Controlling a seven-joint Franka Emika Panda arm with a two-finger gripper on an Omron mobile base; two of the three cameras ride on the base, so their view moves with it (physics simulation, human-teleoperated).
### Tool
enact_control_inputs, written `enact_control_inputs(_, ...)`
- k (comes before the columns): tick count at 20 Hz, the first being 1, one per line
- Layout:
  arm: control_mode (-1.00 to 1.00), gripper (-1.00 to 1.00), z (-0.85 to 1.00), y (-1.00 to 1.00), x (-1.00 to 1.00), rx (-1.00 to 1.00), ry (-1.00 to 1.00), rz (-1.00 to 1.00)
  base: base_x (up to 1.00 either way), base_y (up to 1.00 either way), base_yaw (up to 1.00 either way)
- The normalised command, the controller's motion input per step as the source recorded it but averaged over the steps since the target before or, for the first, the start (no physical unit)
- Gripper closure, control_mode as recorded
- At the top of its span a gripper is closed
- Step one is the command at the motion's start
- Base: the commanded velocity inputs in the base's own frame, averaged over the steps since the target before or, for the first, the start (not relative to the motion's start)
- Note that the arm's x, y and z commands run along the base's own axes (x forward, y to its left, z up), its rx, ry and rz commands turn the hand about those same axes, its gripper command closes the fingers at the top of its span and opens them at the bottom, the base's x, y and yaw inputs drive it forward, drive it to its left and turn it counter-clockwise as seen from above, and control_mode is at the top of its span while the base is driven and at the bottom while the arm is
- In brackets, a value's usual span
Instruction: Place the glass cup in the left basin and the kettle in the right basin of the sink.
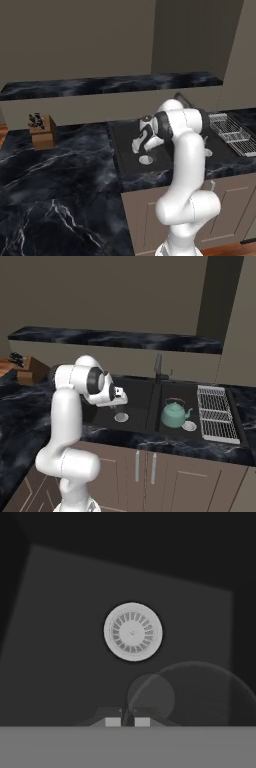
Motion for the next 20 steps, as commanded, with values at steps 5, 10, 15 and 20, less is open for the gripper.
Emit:
enact_control_inputs(5,-1.00,1.00,-0.26,0.00,0.18,-0.01,0.00,0.00,0.00,0.00,0.00)
enact_control_inputs(10,-1.00,1.00,-0.24,0.00,0.16,0.00,0.00,0.00,0.00,0.00,0.00)
enact_control_inputs(15,-1.00,1.00,-0.23,0.00,0.16,0.00,0.00,0.00,0.00,0.00,0.00)
enact_control_inputs(20,-1.00,-1.00,-0.20,0.03,0.08,0.00,-0.01,0.00,0.00,0.00,0.00)
